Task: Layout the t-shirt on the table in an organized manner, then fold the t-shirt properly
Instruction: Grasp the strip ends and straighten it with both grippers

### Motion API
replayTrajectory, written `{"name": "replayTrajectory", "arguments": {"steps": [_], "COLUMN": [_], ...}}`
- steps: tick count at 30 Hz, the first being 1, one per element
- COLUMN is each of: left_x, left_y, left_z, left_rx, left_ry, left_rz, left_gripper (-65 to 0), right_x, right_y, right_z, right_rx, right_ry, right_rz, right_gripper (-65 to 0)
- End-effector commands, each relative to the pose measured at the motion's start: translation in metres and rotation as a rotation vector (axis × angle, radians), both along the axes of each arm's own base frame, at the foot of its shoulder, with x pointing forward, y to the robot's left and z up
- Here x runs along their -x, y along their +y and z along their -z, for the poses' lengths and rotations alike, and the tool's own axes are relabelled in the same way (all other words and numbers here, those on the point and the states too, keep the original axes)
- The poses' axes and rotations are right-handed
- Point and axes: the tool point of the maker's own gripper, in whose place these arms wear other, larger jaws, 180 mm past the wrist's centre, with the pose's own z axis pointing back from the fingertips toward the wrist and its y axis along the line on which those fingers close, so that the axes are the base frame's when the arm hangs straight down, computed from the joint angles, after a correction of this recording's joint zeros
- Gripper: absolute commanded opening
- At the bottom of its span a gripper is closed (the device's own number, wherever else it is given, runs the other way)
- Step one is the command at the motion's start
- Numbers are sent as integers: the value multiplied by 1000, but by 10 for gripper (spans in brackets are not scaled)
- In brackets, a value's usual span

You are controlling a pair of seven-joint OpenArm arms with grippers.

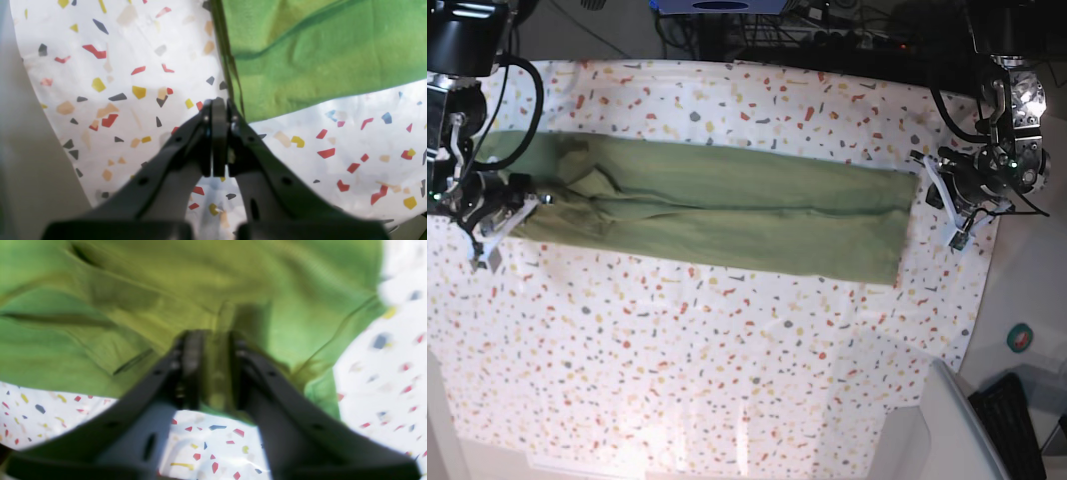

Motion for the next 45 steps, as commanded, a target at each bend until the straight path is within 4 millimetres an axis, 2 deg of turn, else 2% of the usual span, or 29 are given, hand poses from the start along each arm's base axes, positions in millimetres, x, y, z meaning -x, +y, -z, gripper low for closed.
{"name": "replayTrajectory", "arguments": {"steps": [1,2,5,8,10,12,13,14,16,19,23,25,28,31,33,36,40,42,45], "left_x": [-12,-13,-16,-27,-33,-36,-36,-41,-42,-41,-40,-38,-35,-30,-28,-25,-22,-21,-21], "left_y": [3,2,-4,-21,-34,-45,-48,-52,-61,-63,-46,-38,-24,-7,2,3,13,21,35], "left_z": [-13,-13,-13,-15,-15,-13,-13,-15,-14,-13,-16,-18,-20,-22,-26,-28,-33,-35,-41], "left_rx": [-10,-7,16,52,82,109,115,123,125,124,86,69,39,15,11,22,25,20,10], "left_ry": [-48,-49,-58,-85,-99,-105,-106,-116,-111,-106,-103,-99,-92,-90,-100,-100,-108,-116,-133], "left_rz": [12,11,8,4,0,-2,-3,0,29,38,41,41,44,23,-8,26,14,-8,-48], "left_gripper": [-650,-650,-650,-650,-650,-650,-650,-650,-650,-650,-650,-650,-650,-650,-650,-650,-650,-650,-650], "right_x": [-9,-8,-4,-3,-5,-6,-6,-3,2,11,24,27,21,17,15,8,-5,-18,-29], "right_y": [-6,-6,-11,-9,5,7,10,13,12,6,-4,-5,-5,-3,-2,2,23,43,68], "right_z": [-13,-16,-28,-42,-45,-44,-42,-37,-22,3,29,33,19,-5,-7,-3,-13,-16,-5], "right_rx": [18,24,48,55,30,26,18,7,-4,-6,3,3,13,31,30,15,-30,-56,-83], "right_ry": [-50,-58,-90,-137,-187,-217,-223,-210,-176,-142,-98,-88,-131,-203,-213,-203,-247,-263,-230], "right_rz": [-3,-4,63,129,135,143,148,154,173,203,230,235,221,196,194,198,200,154,97], "right_gripper": [-441,-420,-414,-416,-459,-564,-633,-650,-650,-650,-650,-650,-650,-650,-650,-650,-650,-650,-650]}}
